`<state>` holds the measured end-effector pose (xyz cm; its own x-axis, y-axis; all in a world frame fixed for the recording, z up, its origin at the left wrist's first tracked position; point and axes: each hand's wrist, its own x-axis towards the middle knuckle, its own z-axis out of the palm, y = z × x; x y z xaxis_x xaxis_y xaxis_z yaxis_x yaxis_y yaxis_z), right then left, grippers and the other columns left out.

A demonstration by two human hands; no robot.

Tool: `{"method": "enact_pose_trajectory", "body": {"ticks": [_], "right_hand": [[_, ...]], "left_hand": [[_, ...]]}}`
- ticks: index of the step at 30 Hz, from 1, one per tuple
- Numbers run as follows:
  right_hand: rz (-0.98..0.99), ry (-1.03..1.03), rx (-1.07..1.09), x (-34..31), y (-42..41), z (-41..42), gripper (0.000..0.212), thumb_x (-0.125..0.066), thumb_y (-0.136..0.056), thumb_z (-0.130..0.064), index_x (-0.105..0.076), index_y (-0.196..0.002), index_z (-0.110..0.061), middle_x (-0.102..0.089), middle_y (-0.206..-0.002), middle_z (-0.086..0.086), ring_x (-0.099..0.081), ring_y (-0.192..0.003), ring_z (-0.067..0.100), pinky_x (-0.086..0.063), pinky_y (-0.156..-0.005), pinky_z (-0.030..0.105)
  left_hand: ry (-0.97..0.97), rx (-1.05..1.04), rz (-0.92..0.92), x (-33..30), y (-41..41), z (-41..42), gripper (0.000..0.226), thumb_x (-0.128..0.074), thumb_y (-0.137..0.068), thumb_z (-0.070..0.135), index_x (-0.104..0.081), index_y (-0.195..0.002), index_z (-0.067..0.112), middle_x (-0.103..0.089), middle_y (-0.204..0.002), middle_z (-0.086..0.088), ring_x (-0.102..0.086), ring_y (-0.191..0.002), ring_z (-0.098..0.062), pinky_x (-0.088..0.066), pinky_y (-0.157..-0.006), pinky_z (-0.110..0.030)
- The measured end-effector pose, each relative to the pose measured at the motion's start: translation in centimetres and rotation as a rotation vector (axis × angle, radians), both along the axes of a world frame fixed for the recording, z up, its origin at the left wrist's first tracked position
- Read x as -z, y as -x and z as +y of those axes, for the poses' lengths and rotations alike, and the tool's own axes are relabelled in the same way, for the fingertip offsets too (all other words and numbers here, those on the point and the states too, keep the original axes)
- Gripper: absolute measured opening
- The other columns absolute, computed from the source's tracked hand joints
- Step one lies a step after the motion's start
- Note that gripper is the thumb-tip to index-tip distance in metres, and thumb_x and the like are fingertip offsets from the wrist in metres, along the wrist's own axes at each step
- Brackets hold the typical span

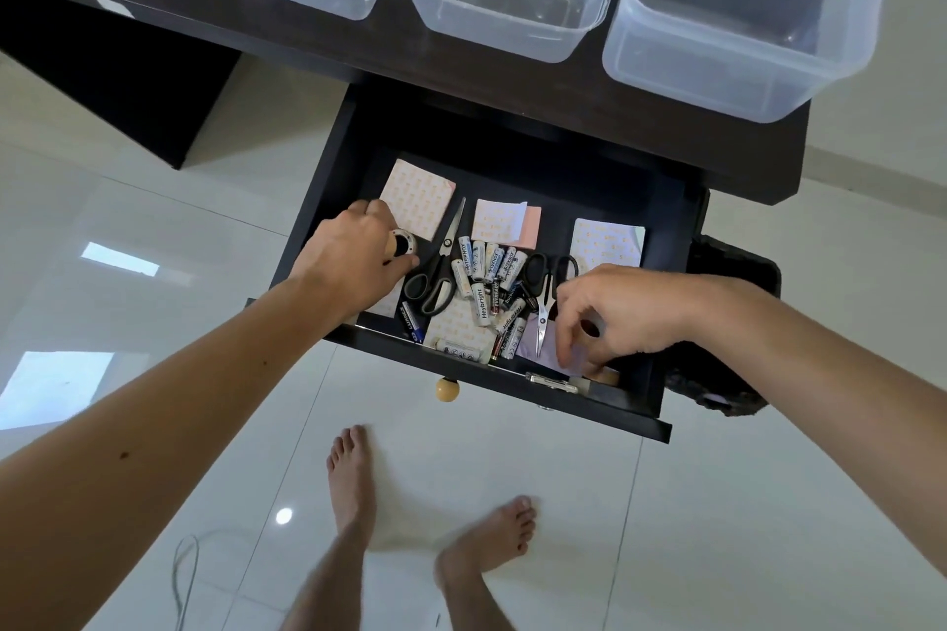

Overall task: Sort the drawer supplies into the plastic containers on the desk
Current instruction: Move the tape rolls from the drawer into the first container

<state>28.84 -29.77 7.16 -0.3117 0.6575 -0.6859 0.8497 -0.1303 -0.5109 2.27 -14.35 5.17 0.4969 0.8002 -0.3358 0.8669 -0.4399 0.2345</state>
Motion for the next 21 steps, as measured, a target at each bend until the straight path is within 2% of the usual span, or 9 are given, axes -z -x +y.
{"method": "enact_pose_trajectory", "body": {"ticks": [4,8,12,16,21], "right_hand": [[-0.092,0.114,-0.225,-0.1,0.5,0.5,0.039,-0.080,-0.083,-0.014,-0.080,-0.108,-0.044,-0.058,-0.089,-0.017,-0.058,-0.092,0.007,-0.054,-0.079,0.030],[-0.149,0.129,-0.264,0.2,0.3,0.6,0.050,-0.086,-0.080,-0.021,-0.074,-0.123,-0.043,-0.053,-0.093,-0.020,-0.056,-0.102,0.011,-0.053,-0.084,0.031],[-0.189,0.105,-0.292,0.7,0.1,0.3,0.038,-0.084,-0.081,-0.023,-0.076,-0.116,-0.037,-0.057,-0.098,-0.015,-0.057,-0.103,0.012,-0.058,-0.085,0.037],[-0.203,0.084,-0.287,0.6,0.0,0.1,0.031,-0.078,-0.083,-0.020,-0.076,-0.109,-0.037,-0.058,-0.100,-0.015,-0.056,-0.103,0.011,-0.058,-0.085,0.037],[-0.225,0.113,-0.331,0.3,0.4,0.0,0.038,-0.071,-0.088,-0.014,-0.076,-0.119,-0.036,-0.059,-0.097,-0.014,-0.060,-0.102,0.014,-0.059,-0.085,0.038]], "left_hand": [[0.041,-0.005,-0.099,-0.2,0.5,0.0,0.057,-0.076,-0.094,0.045,-0.057,-0.136,0.011,-0.059,-0.136,-0.013,-0.067,-0.107,-0.035,-0.054,-0.086,-0.041],[0.085,-0.042,-0.191,-0.2,0.6,0.2,0.055,-0.077,-0.094,0.041,-0.055,-0.137,0.014,-0.060,-0.135,-0.011,-0.064,-0.105,-0.031,-0.056,-0.086,-0.040],[0.122,-0.018,-0.270,-0.2,0.7,0.3,0.051,-0.076,-0.096,0.037,-0.055,-0.138,0.016,-0.060,-0.137,-0.006,-0.061,-0.104,-0.024,-0.054,-0.084,-0.037],[0.190,0.010,-0.342,0.1,0.8,0.5,0.048,-0.076,-0.096,0.033,-0.055,-0.137,0.020,-0.058,-0.137,-0.003,-0.058,-0.106,-0.019,-0.047,-0.084,-0.030],[0.285,0.078,-0.415,0.2,1.3,0.8,0.047,-0.075,-0.097,0.028,-0.054,-0.140,0.027,-0.058,-0.136,0.000,-0.061,-0.111,-0.019,-0.049,-0.090,-0.028]]}}
